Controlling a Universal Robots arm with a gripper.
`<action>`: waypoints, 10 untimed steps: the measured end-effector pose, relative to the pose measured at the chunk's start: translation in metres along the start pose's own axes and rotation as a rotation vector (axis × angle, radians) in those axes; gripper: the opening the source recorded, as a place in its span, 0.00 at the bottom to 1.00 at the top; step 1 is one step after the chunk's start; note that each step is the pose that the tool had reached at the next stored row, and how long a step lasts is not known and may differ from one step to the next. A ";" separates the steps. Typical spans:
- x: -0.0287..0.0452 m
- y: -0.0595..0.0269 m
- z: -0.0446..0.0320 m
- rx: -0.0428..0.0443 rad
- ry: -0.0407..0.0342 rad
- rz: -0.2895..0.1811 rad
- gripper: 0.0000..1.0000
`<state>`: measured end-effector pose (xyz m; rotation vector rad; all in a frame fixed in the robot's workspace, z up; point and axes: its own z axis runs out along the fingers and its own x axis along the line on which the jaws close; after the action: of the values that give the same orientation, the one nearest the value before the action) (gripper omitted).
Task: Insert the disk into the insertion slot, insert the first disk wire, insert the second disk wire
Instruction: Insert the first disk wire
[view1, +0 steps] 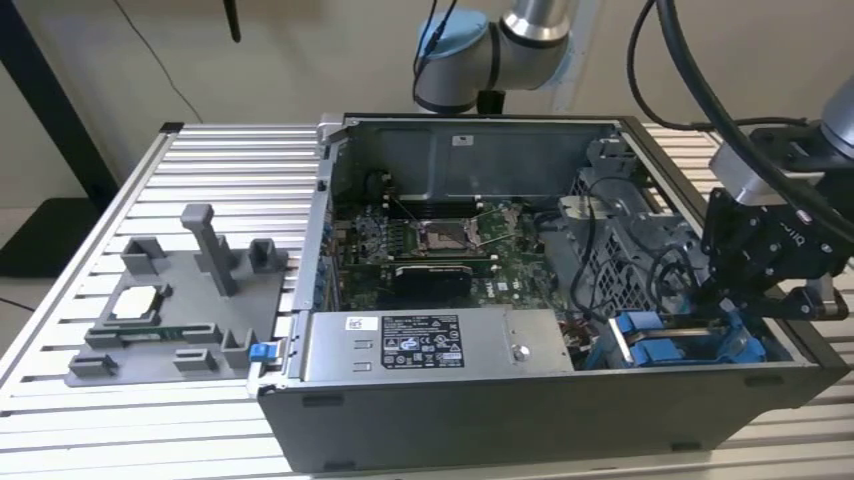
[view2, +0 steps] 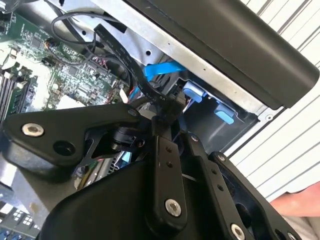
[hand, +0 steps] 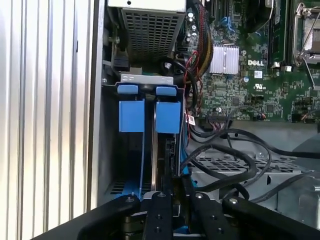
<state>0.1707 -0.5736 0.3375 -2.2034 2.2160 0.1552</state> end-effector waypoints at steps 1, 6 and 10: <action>0.0000 0.0000 -0.0004 0.0008 -0.0003 0.010 0.00; 0.0001 -0.0001 0.0014 0.0038 0.0016 0.047 0.00; 0.0007 -0.0006 0.0084 0.0055 0.0018 0.067 0.00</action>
<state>0.1708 -0.5736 0.3291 -2.1289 2.2890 0.1477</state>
